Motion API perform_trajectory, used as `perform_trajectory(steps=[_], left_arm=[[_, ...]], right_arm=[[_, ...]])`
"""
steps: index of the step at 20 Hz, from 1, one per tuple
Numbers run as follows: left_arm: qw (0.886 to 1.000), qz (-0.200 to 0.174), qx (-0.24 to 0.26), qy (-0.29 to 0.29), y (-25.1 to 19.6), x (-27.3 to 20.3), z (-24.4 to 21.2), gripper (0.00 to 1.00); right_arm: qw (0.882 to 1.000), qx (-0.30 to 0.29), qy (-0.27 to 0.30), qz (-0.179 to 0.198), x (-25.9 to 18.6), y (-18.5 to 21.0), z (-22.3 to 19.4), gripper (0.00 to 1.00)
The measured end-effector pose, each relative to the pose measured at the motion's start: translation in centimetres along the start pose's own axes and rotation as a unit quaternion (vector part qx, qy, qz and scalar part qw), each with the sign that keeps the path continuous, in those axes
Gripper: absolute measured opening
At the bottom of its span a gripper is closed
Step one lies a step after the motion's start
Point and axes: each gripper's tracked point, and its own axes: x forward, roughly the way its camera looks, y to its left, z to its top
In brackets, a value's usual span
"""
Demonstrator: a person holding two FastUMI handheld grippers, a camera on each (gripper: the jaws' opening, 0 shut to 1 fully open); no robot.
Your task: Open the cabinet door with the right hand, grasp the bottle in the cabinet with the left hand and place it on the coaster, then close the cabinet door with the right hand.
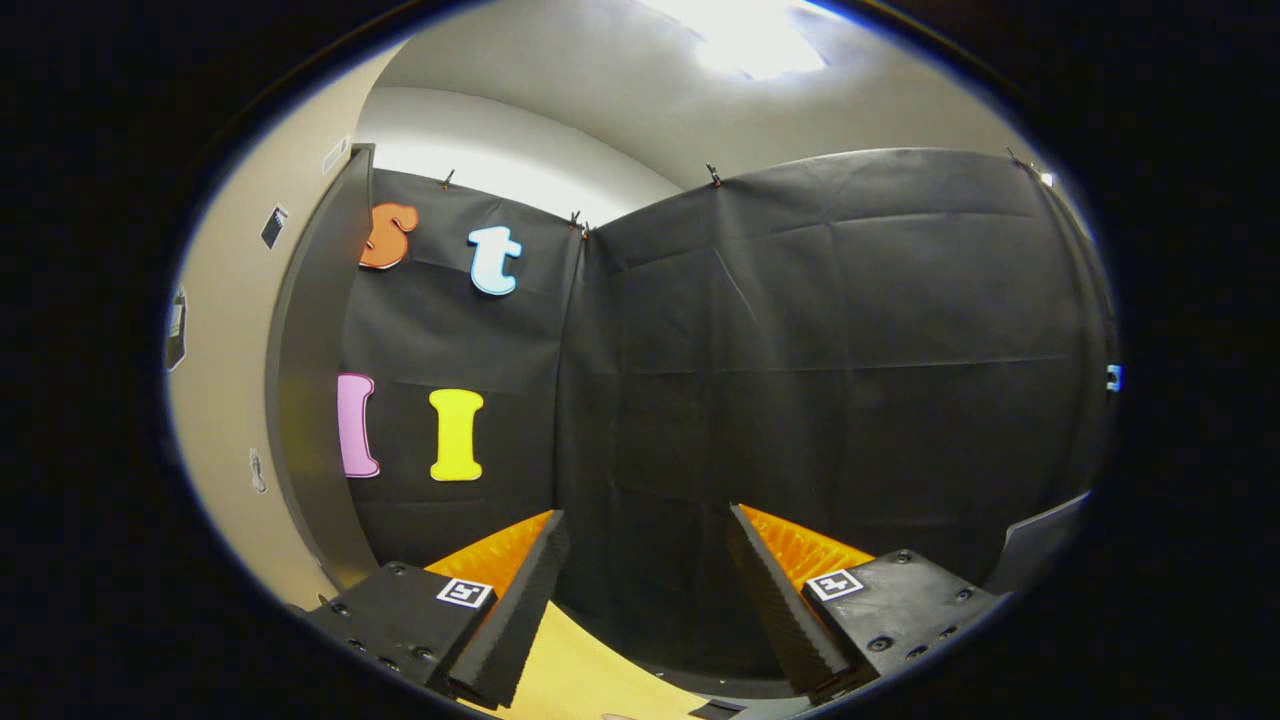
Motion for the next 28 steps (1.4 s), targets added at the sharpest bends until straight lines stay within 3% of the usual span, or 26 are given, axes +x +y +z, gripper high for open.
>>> perform_trajectory(steps=[6,12,19,24,28], left_arm=[[0.999,-0.016,0.014,-0.03,0.2,-7.3,2.3,0.77],[0.996,-0.07,0.015,-0.055,0.7,-17.7,3.6,0.76],[0.993,-0.101,0.021,-0.05,3.9,-28.5,1.2,0.76],[0.993,-0.119,0.024,-0.013,6.3,-33.9,-4.9,0.76],[0.992,-0.121,-0.015,0.027,7.2,-37.3,-10.8,0.76]], right_arm=[[1.0,0.001,-0.014,0.014,-5.0,0.5,1.7,0.97],[0.999,0.006,-0.03,0.022,-12.7,1.1,4.0,0.97],[0.998,0.004,-0.032,0.051,-22.9,4.3,5.6,0.97],[0.992,0.009,-0.064,0.104,-28.1,10.0,8.8,0.97],[0.979,0.031,-0.065,0.189,-30.0,15.5,9.6,0.97]])
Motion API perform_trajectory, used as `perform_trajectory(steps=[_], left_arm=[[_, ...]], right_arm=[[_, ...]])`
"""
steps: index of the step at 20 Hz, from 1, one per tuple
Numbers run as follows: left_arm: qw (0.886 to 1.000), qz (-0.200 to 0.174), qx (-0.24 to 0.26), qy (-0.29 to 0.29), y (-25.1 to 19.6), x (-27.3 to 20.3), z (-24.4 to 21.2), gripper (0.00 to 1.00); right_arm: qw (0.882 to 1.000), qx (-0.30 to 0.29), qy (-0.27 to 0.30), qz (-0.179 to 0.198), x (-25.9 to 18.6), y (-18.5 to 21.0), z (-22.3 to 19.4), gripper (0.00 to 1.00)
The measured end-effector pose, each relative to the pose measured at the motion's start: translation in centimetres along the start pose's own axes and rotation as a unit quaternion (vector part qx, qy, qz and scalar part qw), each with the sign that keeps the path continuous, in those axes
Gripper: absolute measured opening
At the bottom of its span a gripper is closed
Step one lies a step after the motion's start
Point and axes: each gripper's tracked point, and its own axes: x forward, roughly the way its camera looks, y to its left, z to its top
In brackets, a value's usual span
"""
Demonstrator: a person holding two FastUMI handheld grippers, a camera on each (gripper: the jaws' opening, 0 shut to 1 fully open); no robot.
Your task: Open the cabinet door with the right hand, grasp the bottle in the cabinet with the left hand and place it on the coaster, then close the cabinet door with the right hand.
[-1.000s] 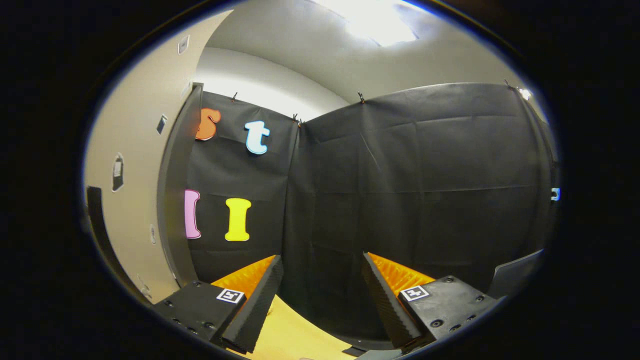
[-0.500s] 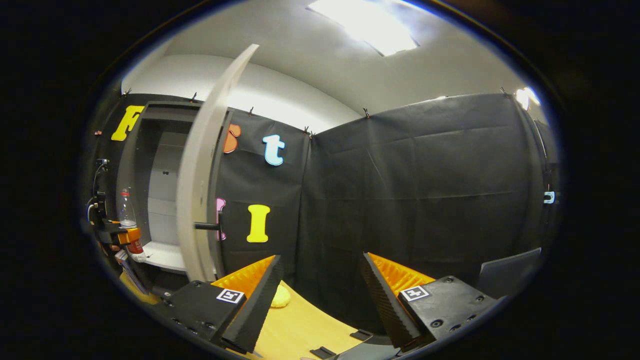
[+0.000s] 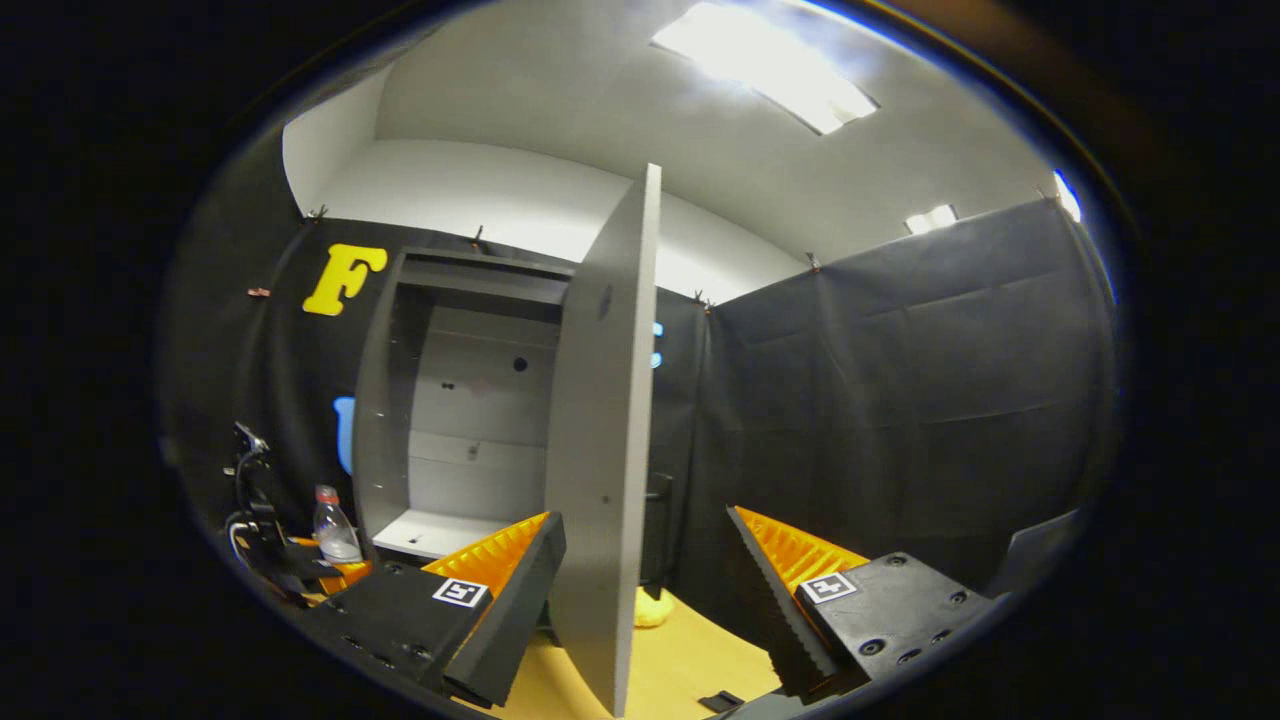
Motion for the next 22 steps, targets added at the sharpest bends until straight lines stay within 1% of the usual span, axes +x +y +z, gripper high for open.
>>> perform_trajectory(steps=[2,3,6,8,11,13,15,17,19,22], left_arm=[[1.0,0.013,-0.012,-0.008,0.5,-1.6,-2.2,0.76],[0.999,0.023,-0.018,-0.017,0.9,-2.3,-3.4,0.77],[0.998,0.057,-0.029,-0.02,1.3,-3.9,-8.6,0.76],[0.997,0.077,-0.018,-0.023,1.4,-5.1,-11.8,0.77],[0.995,0.086,0.013,-0.037,1.6,-5.8,-15.3,0.77],[0.994,0.094,0.034,-0.05,2.0,-5.6,-17.3,0.76],[0.993,0.102,0.036,-0.052,2.8,-5.3,-19.8,0.77],[0.993,0.101,0.027,-0.049,3.1,-4.9,-21.8,0.76],[0.994,0.097,0.025,-0.051,3.1,-4.9,-23.1,0.77],[0.994,0.097,0.038,-0.044,3.4,-4.6,-24.7,0.77]], right_arm=[[0.999,0.01,0.007,0.044,0.8,2.2,-0.7,0.97],[0.998,0.01,0.007,0.059,1.4,3.0,-1.0,0.97],[0.995,0.006,0.031,0.098,2.7,5.4,-3.8,0.97],[0.992,0.006,0.042,0.117,3.2,6.6,-5.6,0.98],[0.99,-0.001,0.052,0.13,3.7,8.4,-8.3,0.98],[0.987,-0.005,0.059,0.152,3.2,10.8,-9.8,0.98],[0.982,-0.028,0.072,0.171,2.5,12.4,-12.3,0.97],[0.974,-0.042,0.097,0.201,1.8,14.4,-14.9,0.96],[0.967,-0.025,0.112,0.226,1.0,16.0,-16.1,0.95],[0.965,0.018,0.132,0.228,1.4,17.6,-17.2,0.95]])
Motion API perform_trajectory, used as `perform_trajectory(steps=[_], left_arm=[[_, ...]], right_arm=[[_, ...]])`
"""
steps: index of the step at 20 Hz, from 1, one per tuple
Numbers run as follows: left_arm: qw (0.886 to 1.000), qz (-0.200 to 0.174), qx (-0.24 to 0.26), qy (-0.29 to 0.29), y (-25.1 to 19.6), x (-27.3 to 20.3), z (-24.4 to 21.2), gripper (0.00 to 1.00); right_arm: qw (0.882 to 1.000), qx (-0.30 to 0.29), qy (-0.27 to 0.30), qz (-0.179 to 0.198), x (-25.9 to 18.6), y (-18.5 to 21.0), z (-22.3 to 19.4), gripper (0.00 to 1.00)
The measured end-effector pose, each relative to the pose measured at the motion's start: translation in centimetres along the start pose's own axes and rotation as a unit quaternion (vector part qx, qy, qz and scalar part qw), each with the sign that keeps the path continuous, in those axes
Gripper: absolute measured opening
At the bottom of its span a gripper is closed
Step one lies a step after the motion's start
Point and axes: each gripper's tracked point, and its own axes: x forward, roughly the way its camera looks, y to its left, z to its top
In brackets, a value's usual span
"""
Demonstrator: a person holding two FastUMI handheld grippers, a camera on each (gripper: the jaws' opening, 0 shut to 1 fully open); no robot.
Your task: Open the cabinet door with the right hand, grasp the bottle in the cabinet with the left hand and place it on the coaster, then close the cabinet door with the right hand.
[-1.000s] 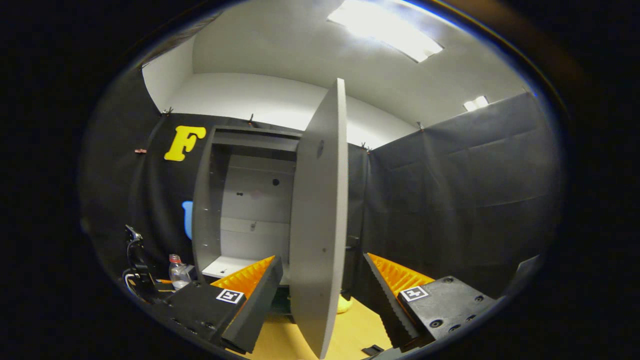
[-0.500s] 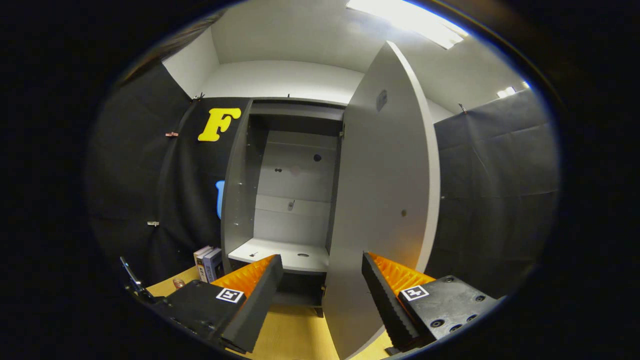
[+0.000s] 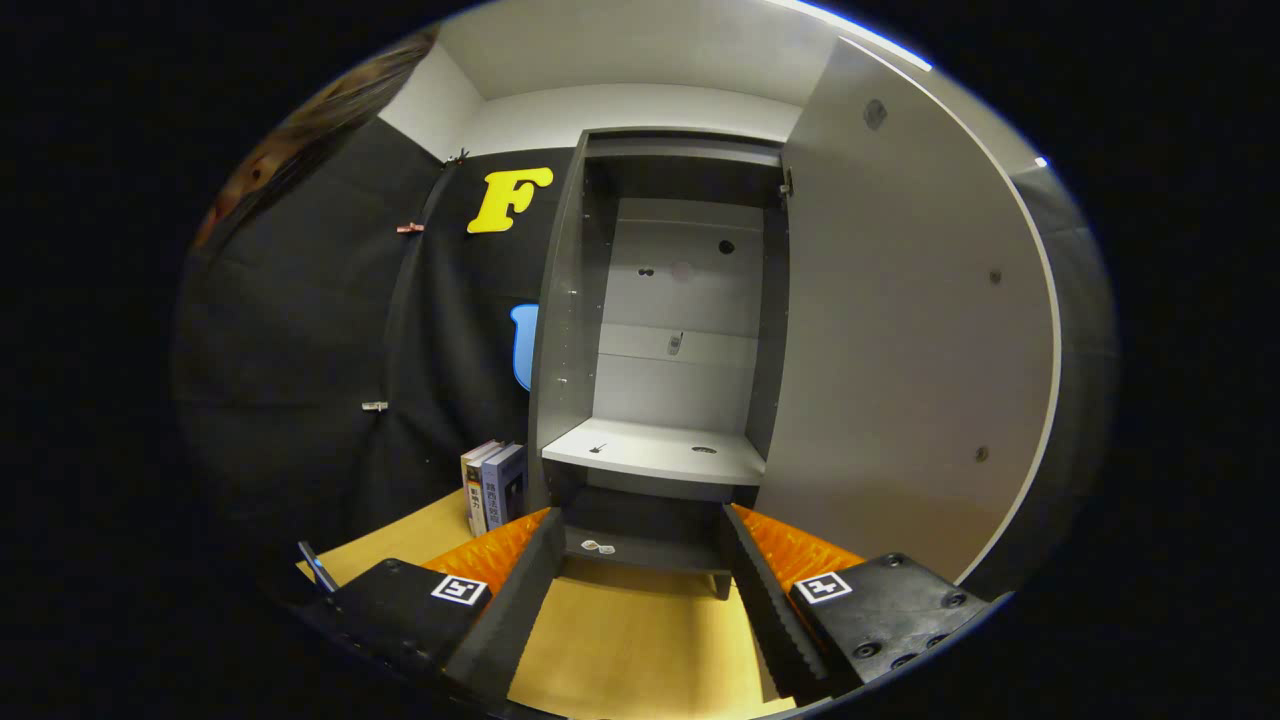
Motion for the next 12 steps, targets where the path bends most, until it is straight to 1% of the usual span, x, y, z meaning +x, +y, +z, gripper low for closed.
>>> perform_trajectory(steps=[2,5,7,10,11,12], left_arm=[[1.0,0.001,0.005,0.0,0.1,0.1,-0.5,0.77],[1.0,-0.006,-0.018,0.011,-0.1,0.3,-1.6,0.78],[1.0,0.003,-0.022,0.015,0.2,0.2,-2.0,0.81],[0.999,0.019,-0.023,0.018,1.1,0.6,-2.1,0.83],[0.999,0.023,-0.025,0.016,1.3,0.6,-1.7,0.87],[0.999,0.024,-0.027,0.013,1.4,0.7,-1.3,0.89]], right_arm=[[1.0,0.002,0.005,-0.008,0.5,-0.1,-0.3,0.96],[1.0,-0.016,0.009,-0.005,0.6,-0.1,-0.5,0.96],[1.0,-0.027,0.013,0.002,0.8,0.2,-0.7,0.96],[0.999,-0.024,0.02,0.015,1.3,0.3,-1.0,0.96],[0.999,-0.021,0.021,0.018,1.4,0.4,-1.0,0.96],[0.999,-0.021,0.021,0.019,1.7,0.4,-1.0,0.96]])
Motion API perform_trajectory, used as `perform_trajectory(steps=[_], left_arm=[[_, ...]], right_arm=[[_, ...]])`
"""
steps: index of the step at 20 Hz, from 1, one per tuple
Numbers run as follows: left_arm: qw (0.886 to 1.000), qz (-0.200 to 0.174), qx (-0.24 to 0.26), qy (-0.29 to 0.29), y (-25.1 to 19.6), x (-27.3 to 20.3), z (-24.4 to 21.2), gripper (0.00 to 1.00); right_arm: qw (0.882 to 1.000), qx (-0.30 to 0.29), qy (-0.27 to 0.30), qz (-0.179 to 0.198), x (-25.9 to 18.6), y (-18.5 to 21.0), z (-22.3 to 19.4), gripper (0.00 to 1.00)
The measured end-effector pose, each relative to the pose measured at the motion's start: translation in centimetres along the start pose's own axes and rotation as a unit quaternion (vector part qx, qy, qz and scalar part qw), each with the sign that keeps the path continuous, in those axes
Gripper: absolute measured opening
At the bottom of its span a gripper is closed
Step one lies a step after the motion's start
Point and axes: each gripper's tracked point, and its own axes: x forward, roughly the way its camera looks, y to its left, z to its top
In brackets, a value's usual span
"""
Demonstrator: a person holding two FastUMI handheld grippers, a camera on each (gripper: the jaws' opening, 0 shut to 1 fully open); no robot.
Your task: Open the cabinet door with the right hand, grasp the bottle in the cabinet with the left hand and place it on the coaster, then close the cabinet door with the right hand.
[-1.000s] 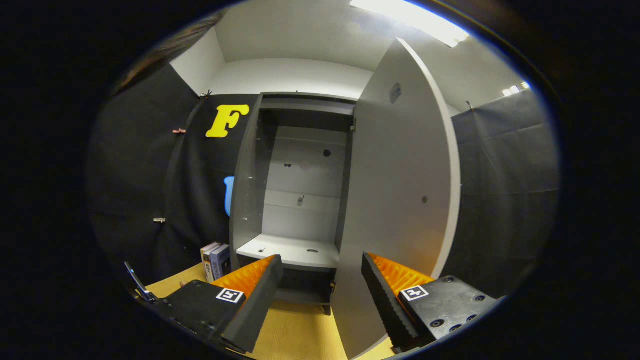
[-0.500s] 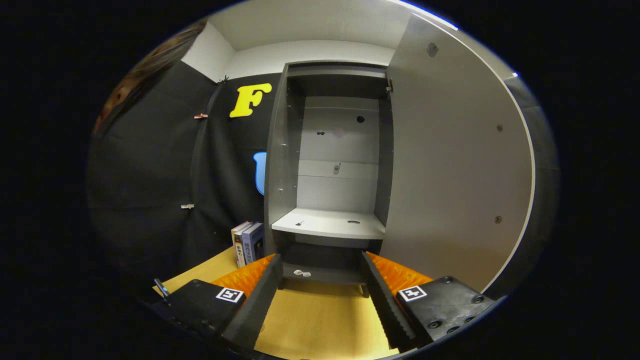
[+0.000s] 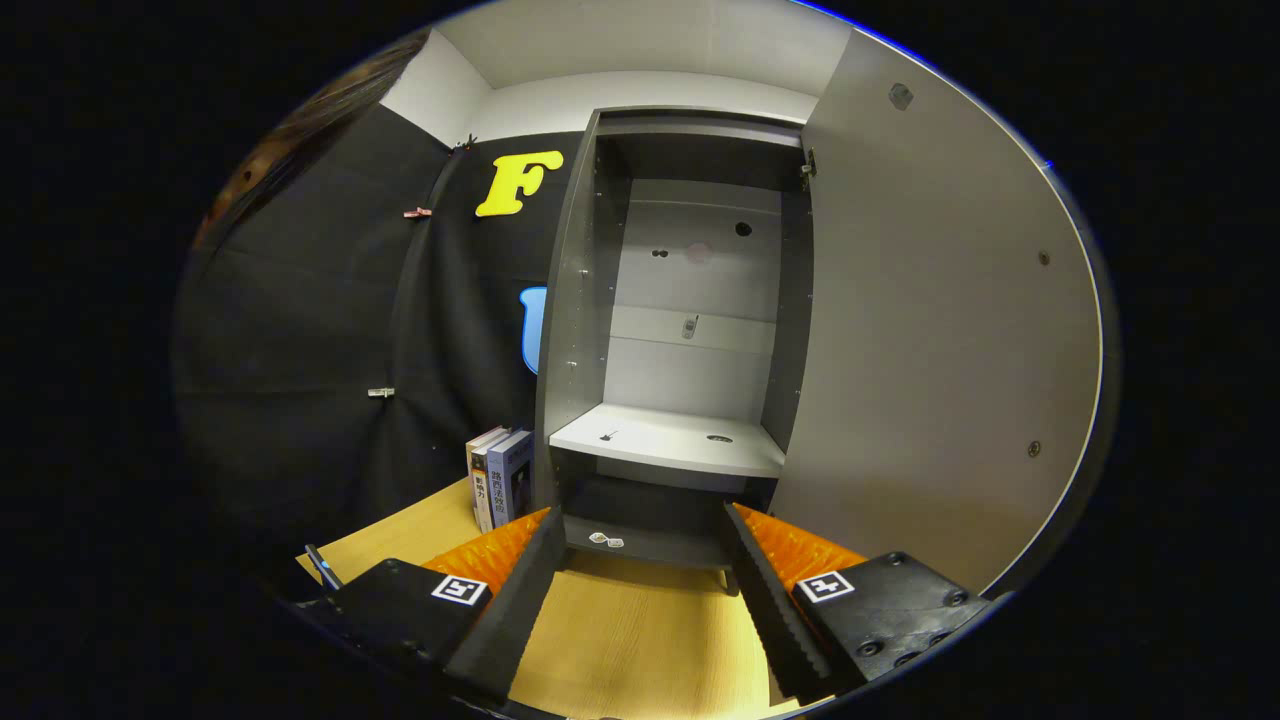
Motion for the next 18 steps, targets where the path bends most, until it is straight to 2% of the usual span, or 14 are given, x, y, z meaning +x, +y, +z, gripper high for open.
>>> perform_trajectory(steps=[4,11,13,16,18], left_arm=[[1.0,-0.005,0.009,-0.005,-0.4,0.0,1.4,0.94],[0.999,-0.026,0.031,-0.025,-2.1,-0.3,6.6,0.94],[0.998,-0.032,0.029,-0.035,-2.3,-0.6,9.6,0.94],[0.998,-0.046,0.022,-0.048,-2.7,-1.1,15.9,0.94],[0.995,-0.073,0.032,-0.059,-3.7,-1.7,21.0,0.94]], right_arm=[[1.0,0.006,-0.01,0.0,0.4,-0.7,0.9,0.96],[1.0,0.014,-0.018,-0.009,0.3,-1.8,2.0,0.96],[0.999,0.016,-0.037,-0.016,-0.3,-2.7,3.6,0.95],[0.999,0.013,-0.051,-0.008,-2.3,-3.4,6.1,0.96],[0.998,0.002,-0.053,-0.015,-4.3,-5.0,7.5,0.96]])
